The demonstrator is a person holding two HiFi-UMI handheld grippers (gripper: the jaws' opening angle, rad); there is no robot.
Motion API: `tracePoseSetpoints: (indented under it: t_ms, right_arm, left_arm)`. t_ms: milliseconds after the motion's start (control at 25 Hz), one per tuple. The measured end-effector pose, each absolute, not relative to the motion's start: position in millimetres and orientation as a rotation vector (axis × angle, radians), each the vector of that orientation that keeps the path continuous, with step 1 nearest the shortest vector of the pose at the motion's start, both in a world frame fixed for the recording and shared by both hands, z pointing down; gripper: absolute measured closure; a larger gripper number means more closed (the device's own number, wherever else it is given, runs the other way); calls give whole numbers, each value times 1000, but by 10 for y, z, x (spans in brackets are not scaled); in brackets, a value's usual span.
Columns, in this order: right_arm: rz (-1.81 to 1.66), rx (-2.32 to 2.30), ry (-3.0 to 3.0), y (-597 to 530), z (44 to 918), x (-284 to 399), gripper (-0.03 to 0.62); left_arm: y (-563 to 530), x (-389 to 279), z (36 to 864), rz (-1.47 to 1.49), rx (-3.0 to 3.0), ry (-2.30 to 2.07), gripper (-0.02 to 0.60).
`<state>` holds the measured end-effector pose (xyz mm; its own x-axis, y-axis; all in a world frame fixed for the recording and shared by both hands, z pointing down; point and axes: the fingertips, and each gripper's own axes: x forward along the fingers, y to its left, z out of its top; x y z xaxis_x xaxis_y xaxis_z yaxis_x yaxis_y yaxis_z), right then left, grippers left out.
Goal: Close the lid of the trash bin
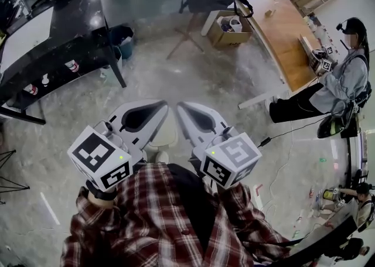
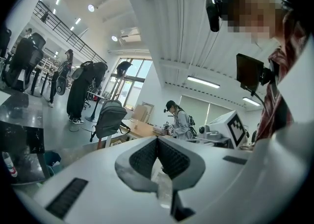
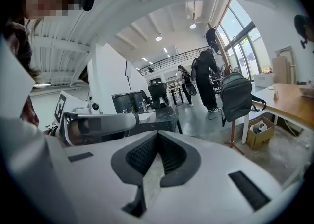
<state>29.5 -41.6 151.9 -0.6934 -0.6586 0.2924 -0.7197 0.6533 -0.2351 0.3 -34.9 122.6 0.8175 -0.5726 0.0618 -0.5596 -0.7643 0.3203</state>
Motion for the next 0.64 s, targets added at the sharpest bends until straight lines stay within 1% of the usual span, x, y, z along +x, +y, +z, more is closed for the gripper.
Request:
tracePoseSetpoints:
  t_ms: [640]
  right_arm:
    - [512, 1103, -2700, -361, 1528, 198, 582]
  left_arm:
    - [-295, -98, 1275, -56, 2647, -888, 569]
